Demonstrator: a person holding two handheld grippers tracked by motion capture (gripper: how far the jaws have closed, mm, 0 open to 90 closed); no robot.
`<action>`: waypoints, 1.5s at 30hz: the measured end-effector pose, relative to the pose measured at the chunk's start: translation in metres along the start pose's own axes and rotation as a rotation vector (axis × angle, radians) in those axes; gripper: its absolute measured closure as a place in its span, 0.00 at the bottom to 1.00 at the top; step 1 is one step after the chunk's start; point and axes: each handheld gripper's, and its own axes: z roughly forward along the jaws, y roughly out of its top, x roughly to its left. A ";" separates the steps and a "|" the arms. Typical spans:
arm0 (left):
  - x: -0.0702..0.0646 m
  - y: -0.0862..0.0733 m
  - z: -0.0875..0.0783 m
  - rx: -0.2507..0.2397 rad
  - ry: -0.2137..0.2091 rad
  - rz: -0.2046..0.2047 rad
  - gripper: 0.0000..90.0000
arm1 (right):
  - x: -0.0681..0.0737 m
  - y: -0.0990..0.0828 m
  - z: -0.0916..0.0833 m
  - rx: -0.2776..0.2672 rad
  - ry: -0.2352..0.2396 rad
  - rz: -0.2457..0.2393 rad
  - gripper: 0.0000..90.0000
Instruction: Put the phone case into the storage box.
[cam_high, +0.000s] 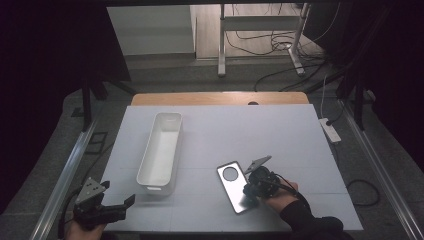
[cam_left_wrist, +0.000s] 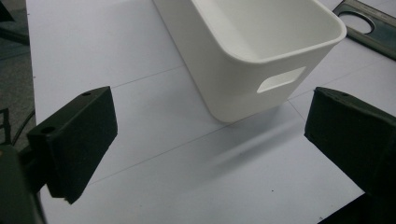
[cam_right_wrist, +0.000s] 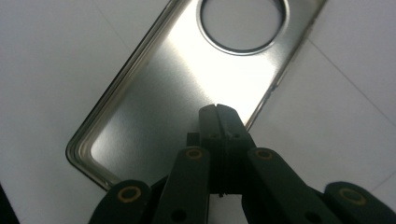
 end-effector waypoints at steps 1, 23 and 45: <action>0.000 0.000 0.000 0.000 0.000 0.000 0.04 | 0.000 0.000 0.000 0.000 0.000 0.000 1.00; 0.000 0.000 0.000 -0.001 -0.001 0.001 0.04 | -0.021 -0.004 -0.024 -0.114 -0.051 0.075 0.46; 0.000 0.000 0.000 0.000 0.000 0.001 0.04 | -0.033 0.014 -0.004 -0.062 -0.065 0.119 0.07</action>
